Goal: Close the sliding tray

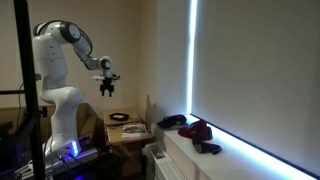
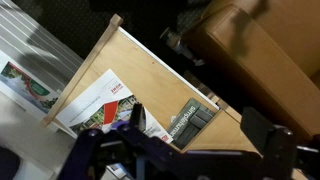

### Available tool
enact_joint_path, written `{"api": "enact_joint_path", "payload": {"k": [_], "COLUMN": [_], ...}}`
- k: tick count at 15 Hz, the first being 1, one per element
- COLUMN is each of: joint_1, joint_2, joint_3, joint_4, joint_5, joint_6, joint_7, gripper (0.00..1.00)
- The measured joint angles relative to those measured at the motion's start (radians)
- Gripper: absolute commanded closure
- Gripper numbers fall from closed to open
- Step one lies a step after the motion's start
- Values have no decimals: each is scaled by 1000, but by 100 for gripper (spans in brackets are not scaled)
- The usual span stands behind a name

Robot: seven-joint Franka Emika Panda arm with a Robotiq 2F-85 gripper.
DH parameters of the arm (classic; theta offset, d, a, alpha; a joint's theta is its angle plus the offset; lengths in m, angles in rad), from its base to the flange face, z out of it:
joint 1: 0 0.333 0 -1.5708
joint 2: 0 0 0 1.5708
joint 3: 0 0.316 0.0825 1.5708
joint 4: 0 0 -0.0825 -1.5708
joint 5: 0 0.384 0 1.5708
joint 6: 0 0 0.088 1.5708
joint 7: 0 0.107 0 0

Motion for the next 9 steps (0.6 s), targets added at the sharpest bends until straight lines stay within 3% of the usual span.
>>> {"api": "enact_joint_path", "payload": {"k": [3, 5, 9], "joint_1": [0, -4, -47], "joint_2": [-2, -13, -83], "joint_3": [-7, -47, -157], "joint_4": [-3, -40, -252], "joint_5": [4, 51, 165], "joint_6": [3, 51, 260], "joint_7": [0, -1, -18], "gripper": [0, 0, 0]}}
